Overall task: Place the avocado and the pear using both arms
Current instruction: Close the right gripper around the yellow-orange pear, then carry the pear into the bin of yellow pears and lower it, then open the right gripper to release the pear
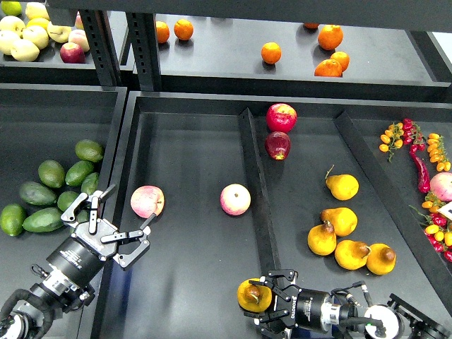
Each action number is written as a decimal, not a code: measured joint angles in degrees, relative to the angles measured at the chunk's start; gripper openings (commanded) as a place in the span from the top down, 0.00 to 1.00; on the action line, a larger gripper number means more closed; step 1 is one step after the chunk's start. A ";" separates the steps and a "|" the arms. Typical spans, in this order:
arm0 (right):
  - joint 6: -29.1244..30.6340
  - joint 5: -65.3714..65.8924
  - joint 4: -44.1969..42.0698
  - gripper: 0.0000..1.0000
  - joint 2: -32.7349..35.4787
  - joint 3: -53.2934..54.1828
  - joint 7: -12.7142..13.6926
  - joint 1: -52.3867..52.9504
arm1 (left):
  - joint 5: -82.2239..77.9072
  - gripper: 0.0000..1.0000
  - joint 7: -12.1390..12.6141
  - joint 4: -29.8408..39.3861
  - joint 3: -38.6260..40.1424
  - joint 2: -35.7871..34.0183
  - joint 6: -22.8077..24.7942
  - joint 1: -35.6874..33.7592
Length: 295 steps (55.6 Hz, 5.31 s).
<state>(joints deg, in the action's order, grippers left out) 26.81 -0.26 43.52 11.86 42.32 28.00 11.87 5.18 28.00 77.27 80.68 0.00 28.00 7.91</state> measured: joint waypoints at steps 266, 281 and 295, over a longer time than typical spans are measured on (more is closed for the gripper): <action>1.20 -8.70 -2.00 0.52 12.47 16.38 0.02 -10.11 | -0.08 0.01 0.00 -0.46 -2.20 0.00 0.00 0.79; 1.20 -8.78 -1.32 0.23 13.16 16.45 0.04 -10.16 | -0.08 0.01 0.00 -0.46 -2.63 0.00 0.00 0.79; 1.20 -9.23 1.37 0.14 14.46 16.51 0.00 -10.47 | -0.08 0.01 0.00 -0.46 -2.72 0.00 0.00 0.79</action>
<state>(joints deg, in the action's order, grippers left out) 28.00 -9.49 44.89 26.33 58.82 28.00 1.40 5.10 28.00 76.81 77.96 0.00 28.00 8.70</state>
